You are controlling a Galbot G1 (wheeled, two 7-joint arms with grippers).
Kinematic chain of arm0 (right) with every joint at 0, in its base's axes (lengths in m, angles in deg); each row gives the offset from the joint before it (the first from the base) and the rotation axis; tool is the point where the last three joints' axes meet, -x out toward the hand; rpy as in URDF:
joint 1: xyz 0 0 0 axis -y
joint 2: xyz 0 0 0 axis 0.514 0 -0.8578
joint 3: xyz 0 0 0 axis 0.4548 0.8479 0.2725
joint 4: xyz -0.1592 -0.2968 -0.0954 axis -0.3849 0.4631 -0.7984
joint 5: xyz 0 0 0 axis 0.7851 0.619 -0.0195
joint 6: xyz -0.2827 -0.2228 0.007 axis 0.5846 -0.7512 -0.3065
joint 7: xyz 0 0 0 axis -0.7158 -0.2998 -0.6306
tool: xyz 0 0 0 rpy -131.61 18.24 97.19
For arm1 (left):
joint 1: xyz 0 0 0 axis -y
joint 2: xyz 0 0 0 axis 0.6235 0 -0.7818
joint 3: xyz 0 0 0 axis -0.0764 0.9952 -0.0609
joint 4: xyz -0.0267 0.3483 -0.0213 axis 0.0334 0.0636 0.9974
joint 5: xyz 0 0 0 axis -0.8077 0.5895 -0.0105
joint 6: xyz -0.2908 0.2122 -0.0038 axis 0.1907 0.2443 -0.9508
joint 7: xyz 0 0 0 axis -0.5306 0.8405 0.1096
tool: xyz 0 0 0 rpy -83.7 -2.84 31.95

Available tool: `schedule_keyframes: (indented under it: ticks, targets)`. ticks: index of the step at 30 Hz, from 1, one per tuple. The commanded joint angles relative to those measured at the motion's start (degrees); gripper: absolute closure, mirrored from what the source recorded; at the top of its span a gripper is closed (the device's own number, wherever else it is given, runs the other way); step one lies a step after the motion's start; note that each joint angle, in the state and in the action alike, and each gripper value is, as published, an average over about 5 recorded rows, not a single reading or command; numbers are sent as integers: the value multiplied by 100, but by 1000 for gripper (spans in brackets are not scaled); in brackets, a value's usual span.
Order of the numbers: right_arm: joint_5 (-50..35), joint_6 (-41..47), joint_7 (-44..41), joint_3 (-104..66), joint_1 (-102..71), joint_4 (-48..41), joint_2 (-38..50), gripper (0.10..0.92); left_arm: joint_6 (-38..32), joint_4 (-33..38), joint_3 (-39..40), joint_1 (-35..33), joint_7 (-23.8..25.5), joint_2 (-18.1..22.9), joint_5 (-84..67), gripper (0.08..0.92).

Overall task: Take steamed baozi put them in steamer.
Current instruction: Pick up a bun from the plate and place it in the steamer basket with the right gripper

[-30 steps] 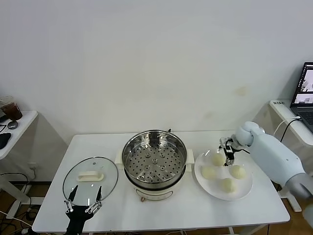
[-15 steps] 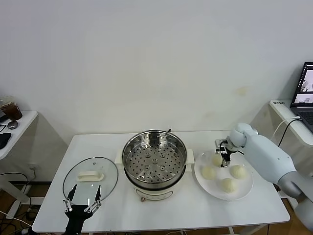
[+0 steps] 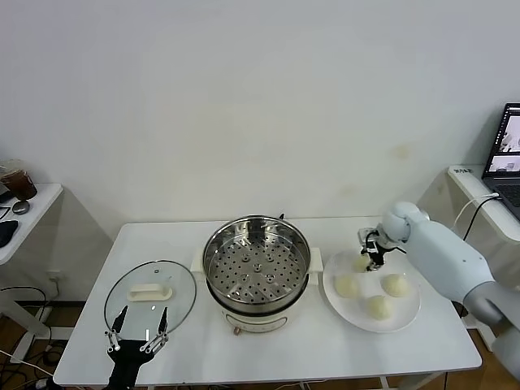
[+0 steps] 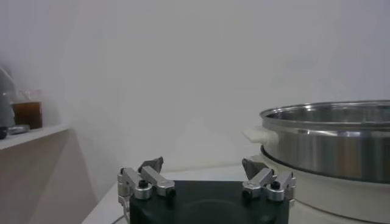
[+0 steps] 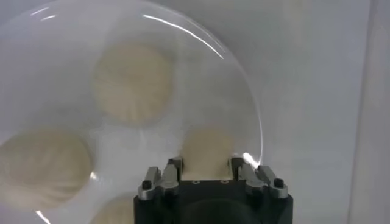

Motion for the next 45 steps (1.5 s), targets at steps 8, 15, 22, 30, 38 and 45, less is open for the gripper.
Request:
schedule_keyframes:
  ticks: [8, 15, 22, 30, 38, 45]
  targets:
    - [-2078, -581, -716, 1653, 2721, 1407, 678, 532, 16, 36, 30, 60, 11, -70, -43, 177]
    - [-3153, -1275, -743, 2695, 3940, 1476, -289, 526, 19, 53, -3, 97, 17, -159, -143, 177]
    - [-3358, -1765, -666, 3190, 3877, 1521, -1677, 517, 29, 72, -101, 145, 19, -200, -234, 177]
    - [-2548, -2796, -496, 3528, 3451, 1411, -2423, 512, 37, 108, -220, 133, 20, -196, -247, 177]
    - [-999, -3757, -77, 3539, 2928, 947, -2556, 493, 44, 195, -267, 112, 19, -121, -238, 177]
    - [-105, -4315, 267, 3269, 2605, 457, -2631, 482, 45, 192, -304, 129, 20, -96, -241, 177]
